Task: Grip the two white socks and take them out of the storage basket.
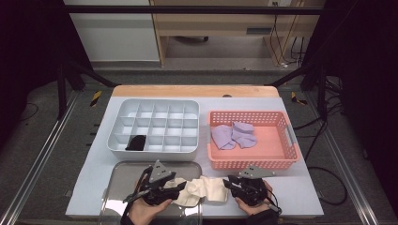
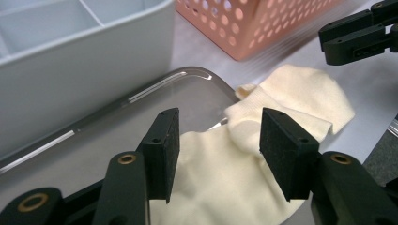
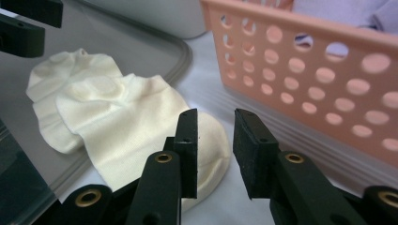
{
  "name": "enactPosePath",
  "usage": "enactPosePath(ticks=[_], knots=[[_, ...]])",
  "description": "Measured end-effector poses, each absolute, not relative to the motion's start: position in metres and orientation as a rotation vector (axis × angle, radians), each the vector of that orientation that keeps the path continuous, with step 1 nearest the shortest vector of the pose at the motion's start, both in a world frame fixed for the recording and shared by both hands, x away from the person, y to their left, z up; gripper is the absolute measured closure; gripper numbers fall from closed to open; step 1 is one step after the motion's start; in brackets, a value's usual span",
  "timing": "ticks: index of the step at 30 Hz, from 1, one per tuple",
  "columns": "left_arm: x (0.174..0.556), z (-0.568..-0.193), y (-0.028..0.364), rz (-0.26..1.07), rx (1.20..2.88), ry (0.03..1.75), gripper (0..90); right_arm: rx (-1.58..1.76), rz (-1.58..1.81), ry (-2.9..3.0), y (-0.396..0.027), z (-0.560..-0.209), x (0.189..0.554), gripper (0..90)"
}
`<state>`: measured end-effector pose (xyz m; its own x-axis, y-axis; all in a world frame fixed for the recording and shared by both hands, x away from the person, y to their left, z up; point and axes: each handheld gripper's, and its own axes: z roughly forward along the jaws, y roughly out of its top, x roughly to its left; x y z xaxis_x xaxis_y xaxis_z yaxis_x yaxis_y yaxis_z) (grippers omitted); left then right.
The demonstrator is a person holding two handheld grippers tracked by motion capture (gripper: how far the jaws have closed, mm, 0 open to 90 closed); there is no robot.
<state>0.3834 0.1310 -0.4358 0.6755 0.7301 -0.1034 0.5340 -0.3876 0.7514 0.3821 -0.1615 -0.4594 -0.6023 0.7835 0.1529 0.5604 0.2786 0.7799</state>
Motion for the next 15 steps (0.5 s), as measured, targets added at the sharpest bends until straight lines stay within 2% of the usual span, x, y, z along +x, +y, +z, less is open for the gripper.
enactPosePath(ticks=[7,15], knots=[[0.387,-0.454,0.111,0.282,2.141,0.98,52.4,1.253,1.187,2.326,-0.158,-0.47,0.386,71.2],[0.384,-0.468,0.111,0.254,2.166,0.98,67.1,1.271,1.144,2.372,-0.153,-0.478,0.386,72.4]])
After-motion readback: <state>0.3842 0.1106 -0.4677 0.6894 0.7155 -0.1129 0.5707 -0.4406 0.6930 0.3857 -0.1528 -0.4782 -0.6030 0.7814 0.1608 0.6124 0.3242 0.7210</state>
